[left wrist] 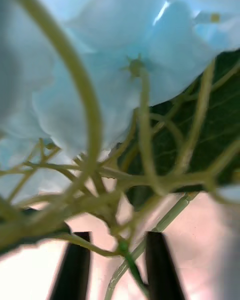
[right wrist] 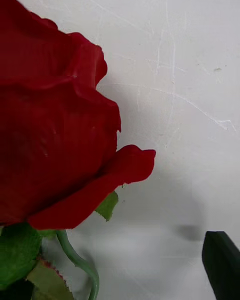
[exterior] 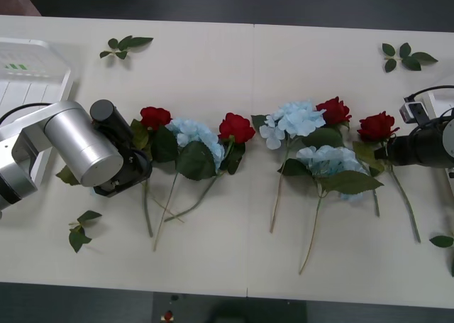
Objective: Put the red flowers into the right box and the blue flowers into the left box
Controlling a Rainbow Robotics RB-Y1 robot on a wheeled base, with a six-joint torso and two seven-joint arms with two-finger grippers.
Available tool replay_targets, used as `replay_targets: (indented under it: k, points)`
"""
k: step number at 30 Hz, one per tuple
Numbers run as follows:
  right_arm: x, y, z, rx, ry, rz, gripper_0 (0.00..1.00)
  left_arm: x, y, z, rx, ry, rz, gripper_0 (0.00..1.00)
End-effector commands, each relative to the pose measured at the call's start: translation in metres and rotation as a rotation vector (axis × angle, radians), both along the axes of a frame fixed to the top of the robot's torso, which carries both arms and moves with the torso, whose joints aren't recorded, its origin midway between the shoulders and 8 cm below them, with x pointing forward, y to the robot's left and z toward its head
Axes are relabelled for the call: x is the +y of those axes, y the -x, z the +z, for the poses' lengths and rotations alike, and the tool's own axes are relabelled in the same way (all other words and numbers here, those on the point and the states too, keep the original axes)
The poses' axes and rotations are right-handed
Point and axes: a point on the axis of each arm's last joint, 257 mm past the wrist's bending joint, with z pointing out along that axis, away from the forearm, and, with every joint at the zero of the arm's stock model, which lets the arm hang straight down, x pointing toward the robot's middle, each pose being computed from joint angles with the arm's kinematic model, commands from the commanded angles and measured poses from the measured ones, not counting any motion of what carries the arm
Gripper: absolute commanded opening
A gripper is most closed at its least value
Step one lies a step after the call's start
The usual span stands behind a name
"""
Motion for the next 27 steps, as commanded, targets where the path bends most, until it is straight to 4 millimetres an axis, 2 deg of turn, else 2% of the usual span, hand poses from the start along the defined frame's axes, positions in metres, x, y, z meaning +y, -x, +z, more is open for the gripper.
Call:
replay_targets:
  k: [1,3,4,6,11,16,20,21,23,25,26,27]
  points:
    - [0.015,-0.005,0.002,-0.021,-0.021,0.004,0.61,0.016,-0.021,0.038,-0.082,-0.017,-0.005,0.00]
    - [0.016,-0.006,0.001,-0.023,-0.022,0.005,0.36,0.021,-0.022,0.046,-0.092,-0.026,-0.008,0.00]
    - [0.016,-0.006,0.001,-0.022,-0.023,0.004,0.17,0.026,-0.023,0.053,-0.099,-0.036,-0.011,0.00]
    - [0.017,-0.006,0.001,-0.022,-0.027,0.004,0.02,0.032,-0.023,0.066,-0.109,-0.053,-0.013,0.00]
    - [0.020,-0.007,0.002,-0.025,-0.028,0.010,0.00,0.049,-0.022,0.100,-0.126,-0.115,-0.051,0.00]
    - [0.025,-0.013,0.014,-0.051,-0.024,0.027,0.00,0.069,-0.025,0.145,-0.162,-0.181,-0.090,0.00]
    - [0.019,-0.021,0.042,-0.097,-0.012,0.033,0.00,0.090,-0.038,0.191,-0.225,-0.211,-0.104,0.00]
    - [0.015,-0.024,0.055,-0.112,-0.009,0.034,0.00,0.101,-0.045,0.210,-0.257,-0.226,-0.109,0.00]
    - [0.009,-0.024,0.072,-0.125,-0.006,0.028,0.00,0.115,-0.051,0.225,-0.282,-0.238,-0.101,0.00]
    - [0.003,-0.025,0.100,-0.146,-0.009,0.025,0.00,0.143,-0.061,0.246,-0.307,-0.278,-0.098,0.00]
    - [0.000,-0.025,0.107,-0.150,-0.010,0.021,0.00,0.151,-0.062,0.250,-0.308,-0.294,-0.100,0.00]
    - [-0.004,-0.023,0.123,-0.159,-0.011,0.018,0.00,0.169,-0.066,0.257,-0.311,-0.321,-0.099,0.00]
